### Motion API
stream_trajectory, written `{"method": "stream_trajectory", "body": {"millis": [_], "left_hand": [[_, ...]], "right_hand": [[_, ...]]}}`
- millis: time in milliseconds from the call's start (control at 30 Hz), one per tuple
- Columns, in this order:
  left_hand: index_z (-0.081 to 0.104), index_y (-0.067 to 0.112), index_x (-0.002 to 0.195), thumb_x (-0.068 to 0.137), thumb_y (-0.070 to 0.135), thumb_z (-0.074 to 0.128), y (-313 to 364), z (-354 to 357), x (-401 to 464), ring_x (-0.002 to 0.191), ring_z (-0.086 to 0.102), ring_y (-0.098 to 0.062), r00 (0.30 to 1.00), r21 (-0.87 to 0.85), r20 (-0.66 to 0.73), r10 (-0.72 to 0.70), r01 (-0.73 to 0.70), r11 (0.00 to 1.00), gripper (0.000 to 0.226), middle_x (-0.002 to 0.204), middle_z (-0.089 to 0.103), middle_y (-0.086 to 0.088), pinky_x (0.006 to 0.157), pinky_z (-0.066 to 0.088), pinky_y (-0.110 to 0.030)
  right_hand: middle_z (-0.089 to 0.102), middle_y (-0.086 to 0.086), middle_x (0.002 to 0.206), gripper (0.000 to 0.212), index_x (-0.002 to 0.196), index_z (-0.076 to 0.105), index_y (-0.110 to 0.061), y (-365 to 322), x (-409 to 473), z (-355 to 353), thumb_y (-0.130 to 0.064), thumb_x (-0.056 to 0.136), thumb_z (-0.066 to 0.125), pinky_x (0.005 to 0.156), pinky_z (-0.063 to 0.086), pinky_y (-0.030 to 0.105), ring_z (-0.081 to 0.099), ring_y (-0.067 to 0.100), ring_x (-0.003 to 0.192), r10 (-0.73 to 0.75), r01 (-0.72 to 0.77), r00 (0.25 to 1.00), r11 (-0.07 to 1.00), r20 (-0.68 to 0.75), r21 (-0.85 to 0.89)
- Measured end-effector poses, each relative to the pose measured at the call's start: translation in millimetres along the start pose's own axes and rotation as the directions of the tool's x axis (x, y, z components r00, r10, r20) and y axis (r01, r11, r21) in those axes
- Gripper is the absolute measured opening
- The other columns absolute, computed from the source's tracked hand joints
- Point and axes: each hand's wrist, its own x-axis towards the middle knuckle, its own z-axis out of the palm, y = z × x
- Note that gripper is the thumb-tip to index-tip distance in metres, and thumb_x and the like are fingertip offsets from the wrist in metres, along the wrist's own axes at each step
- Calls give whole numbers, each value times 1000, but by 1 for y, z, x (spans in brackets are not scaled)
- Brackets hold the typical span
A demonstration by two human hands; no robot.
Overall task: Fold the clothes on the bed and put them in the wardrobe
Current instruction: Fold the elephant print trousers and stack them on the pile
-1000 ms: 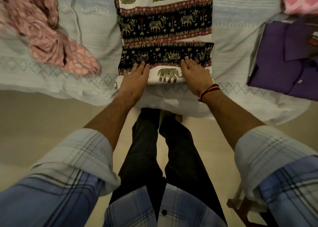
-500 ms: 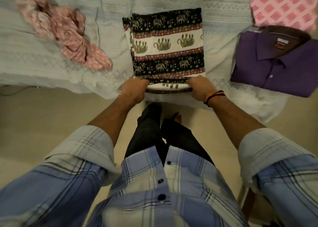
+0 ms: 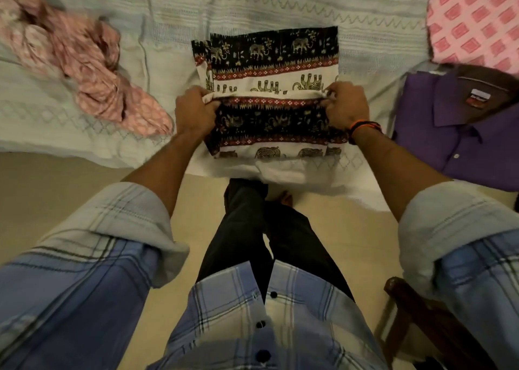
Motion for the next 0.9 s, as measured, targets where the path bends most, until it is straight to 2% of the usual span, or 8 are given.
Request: {"method": "stream_trajectory", "body": {"millis": [100,200,233,333,467,600,767,900], "left_hand": [[66,12,113,88,28,70,1,2,49,114,58,-20,996,-99,-32,-79,76,992,30,121,64,-6,95,44,-27],[61,10,118,92,20,67,4,4,81,106,57,-12,989,-156,-70,-128,116,981,28,120,60,-3,76,39,-6],[58,8,121,94,16,63,7,4,88,103,56,-11,986,-149,-102,-130,114,982,28,119,60,-2,74,40,-6],[52,9,128,95,20,62,11,9,93,117,50,-16,983,58,-180,15,-4,998,36,129,55,-7,94,36,-15],[47,9,140,89,22,68,18,36,66,134,40,-22,955,127,33,296,-297,946,56,146,44,-10,111,22,-20],[3,8,156,78,54,73,2,76,45,150,3,-32,888,344,373,269,-401,849,115,164,-4,-14,122,10,-46],[-14,12,155,67,63,77,-5,77,51,150,-10,-29,897,418,395,197,-367,831,136,162,-21,-7,122,6,-48],[-18,7,152,58,65,81,0,77,47,148,-19,-36,888,437,414,201,-388,811,148,158,-27,-17,121,1,-55]], "right_hand": [[65,16,121,34,123,65,-8,-7,45,3,-24,93,65,96,49,34,63,29,109,49,-49,999,998,16,34],[64,15,122,33,125,62,-8,-12,74,3,-23,95,61,95,45,34,60,29,111,36,-36,998,999,-55,2],[62,14,124,32,126,59,-8,-15,78,2,-20,97,58,97,42,38,56,30,115,7,-16,993,997,-114,-74],[53,14,131,35,130,50,-8,-30,83,5,-25,99,52,101,33,44,47,32,121,-152,99,973,956,-175,-277],[47,18,140,48,137,46,-6,-51,63,37,-33,98,55,109,38,46,44,31,127,-324,328,945,926,54,-188],[0,17,164,85,157,8,-9,-50,39,79,-53,96,49,123,9,49,4,32,151,-309,384,904,891,297,-241],[-14,13,163,101,155,-7,-5,-28,47,81,-65,92,45,122,-2,48,-9,28,152,-202,263,953,921,226,-288],[-15,18,162,107,155,-8,-6,-30,46,83,-69,89,48,122,-2,52,-11,32,151,-204,266,954,915,220,-305]]}}
